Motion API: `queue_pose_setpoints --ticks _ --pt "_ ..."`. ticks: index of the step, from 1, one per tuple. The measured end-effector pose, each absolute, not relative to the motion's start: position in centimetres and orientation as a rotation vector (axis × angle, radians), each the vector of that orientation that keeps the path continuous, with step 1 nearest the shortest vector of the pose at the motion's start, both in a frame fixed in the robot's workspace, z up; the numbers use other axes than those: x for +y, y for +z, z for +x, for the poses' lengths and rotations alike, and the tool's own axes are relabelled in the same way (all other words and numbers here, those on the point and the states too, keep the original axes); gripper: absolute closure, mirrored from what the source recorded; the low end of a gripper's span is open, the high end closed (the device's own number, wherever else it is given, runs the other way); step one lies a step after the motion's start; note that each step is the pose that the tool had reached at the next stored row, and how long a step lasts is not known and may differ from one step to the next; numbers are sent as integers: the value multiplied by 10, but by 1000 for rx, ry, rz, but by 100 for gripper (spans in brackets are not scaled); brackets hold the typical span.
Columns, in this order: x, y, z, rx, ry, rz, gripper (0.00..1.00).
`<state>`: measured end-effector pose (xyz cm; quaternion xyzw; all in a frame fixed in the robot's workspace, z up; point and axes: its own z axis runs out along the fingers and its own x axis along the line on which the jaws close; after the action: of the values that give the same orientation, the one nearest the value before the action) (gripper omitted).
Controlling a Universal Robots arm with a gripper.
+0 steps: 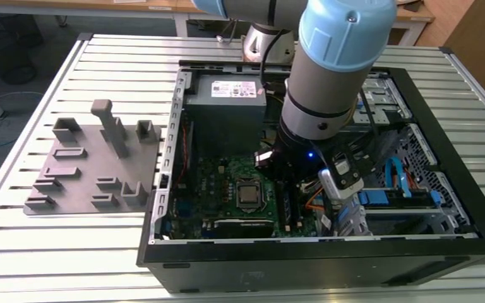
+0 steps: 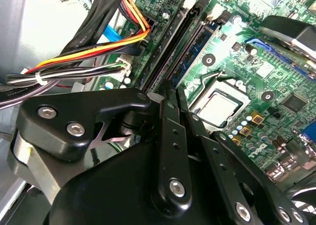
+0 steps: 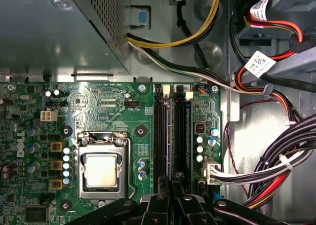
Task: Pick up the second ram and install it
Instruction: 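Insert the second ram into the second slot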
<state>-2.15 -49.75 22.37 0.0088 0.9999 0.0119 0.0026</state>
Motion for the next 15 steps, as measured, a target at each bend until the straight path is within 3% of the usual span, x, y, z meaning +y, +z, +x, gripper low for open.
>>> queue_pose_setpoints --ticks 15 --pt "-497 226 -22 3136 31 27 87"
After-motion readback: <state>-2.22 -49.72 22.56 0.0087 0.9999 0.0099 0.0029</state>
